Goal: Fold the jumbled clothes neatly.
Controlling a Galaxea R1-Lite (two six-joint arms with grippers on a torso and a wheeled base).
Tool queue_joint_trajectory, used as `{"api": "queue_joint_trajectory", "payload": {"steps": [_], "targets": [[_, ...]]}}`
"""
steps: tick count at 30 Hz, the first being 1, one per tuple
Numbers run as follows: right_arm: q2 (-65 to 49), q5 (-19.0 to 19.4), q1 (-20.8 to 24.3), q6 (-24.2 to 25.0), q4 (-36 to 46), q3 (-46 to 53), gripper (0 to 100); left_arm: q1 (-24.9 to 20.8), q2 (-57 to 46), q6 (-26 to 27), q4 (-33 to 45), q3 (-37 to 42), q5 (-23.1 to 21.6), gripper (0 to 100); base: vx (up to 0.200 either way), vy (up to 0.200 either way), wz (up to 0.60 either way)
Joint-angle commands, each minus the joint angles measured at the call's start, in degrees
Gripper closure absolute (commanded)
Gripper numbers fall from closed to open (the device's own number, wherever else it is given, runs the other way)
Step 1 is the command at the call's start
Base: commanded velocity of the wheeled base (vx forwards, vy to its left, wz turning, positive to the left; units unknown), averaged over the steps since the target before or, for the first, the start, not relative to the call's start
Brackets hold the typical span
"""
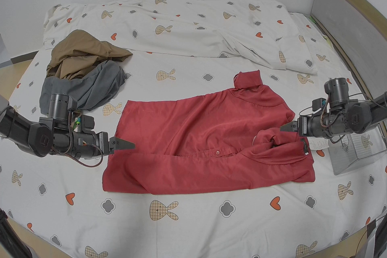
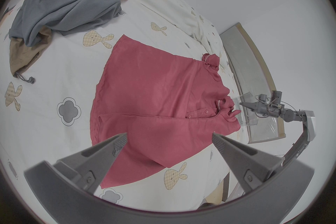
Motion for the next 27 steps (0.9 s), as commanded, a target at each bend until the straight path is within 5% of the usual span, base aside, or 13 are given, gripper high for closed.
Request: {"api": "queue_joint_trajectory", "payload": {"steps": [1, 26, 27], "targets": [[7.68, -2.98, 3.67, 1.39, -1.27, -4.96, 0, -1.11, -1.43, -1.02, -0.23, 0.60, -0.14, 0, 0.000, 0.000, 0.00], [12.34, 1.24, 1.30, -0.45, 1.37, -10.77, 0, -1.11, -1.34, -0.76, -1.81, 1.57, -0.23, 0, 0.000, 0.000, 0.00], [12.34, 1.24, 1.30, -0.45, 1.46, -10.77, 100, -1.11, -1.34, -0.76, -1.81, 1.65, -0.23, 0, 0.000, 0.000, 0.00]]}}
